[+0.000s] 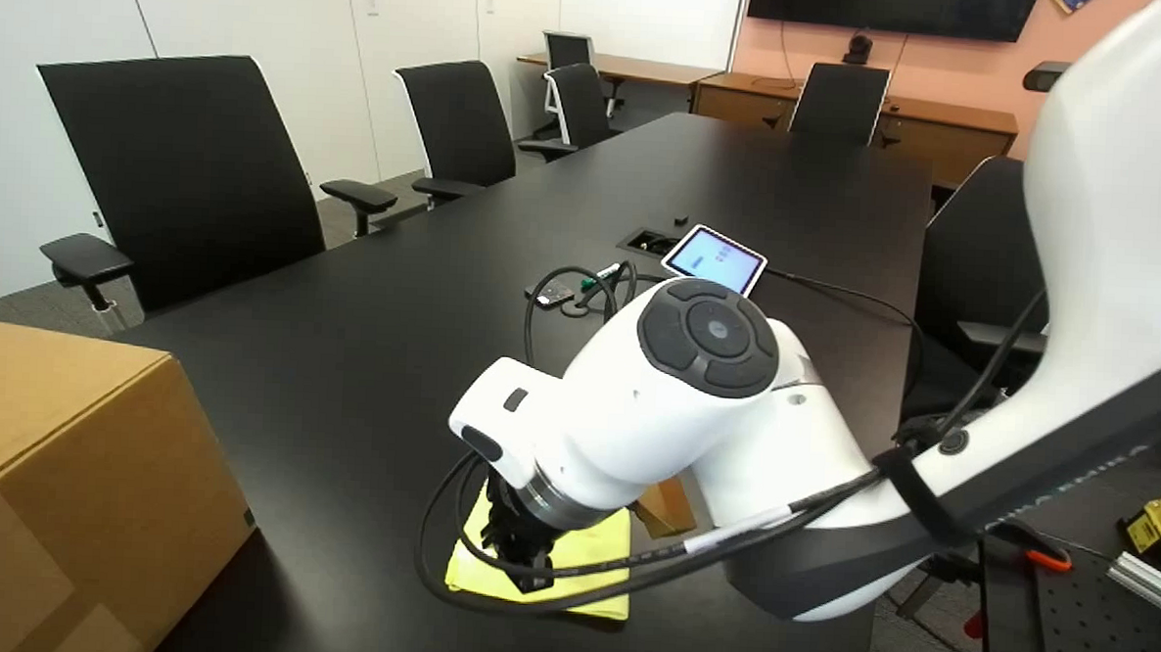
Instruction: Fold the yellow towel in half
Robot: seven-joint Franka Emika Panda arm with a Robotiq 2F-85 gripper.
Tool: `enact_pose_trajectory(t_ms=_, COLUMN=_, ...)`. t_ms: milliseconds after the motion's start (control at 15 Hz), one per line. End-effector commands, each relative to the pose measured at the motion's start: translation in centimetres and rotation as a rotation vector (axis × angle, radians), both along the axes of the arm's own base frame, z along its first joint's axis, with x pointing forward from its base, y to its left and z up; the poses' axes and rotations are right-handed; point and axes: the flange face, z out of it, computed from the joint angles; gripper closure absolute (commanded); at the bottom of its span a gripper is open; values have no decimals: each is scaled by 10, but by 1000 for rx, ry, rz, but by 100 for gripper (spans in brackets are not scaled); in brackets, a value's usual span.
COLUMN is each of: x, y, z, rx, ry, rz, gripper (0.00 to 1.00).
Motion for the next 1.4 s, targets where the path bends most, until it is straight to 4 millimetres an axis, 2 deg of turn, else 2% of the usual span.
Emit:
enact_pose_trajectory(t_ms=0, x=3, y=-34, z=-11, rx=-17, ry=116, rz=-47, gripper=64)
enact_pose_trajectory(t_ms=200, x=4, y=-63, z=-25, rx=-47, ry=203, rz=-148, gripper=42)
enact_pose_trajectory(t_ms=333, x=4, y=-75, z=-31, rx=-49, ry=229, rz=-209, gripper=26)
enact_pose_trajectory(t_ms=533, x=-4, y=-78, z=-37, rx=-23, ry=255, rz=-272, gripper=3)
enact_pose_trajectory(t_ms=800, x=-21, y=-64, z=-47, rx=-1, ry=271, rz=-321, gripper=0)
enact_pose_trajectory(t_ms=1000, x=-31, y=-42, z=-59, rx=40, ry=256, rz=-404, gripper=0)
enact_pose_trajectory(t_ms=1333, x=-50, y=-6, z=-68, rx=83, ry=238, rz=-507, gripper=0)
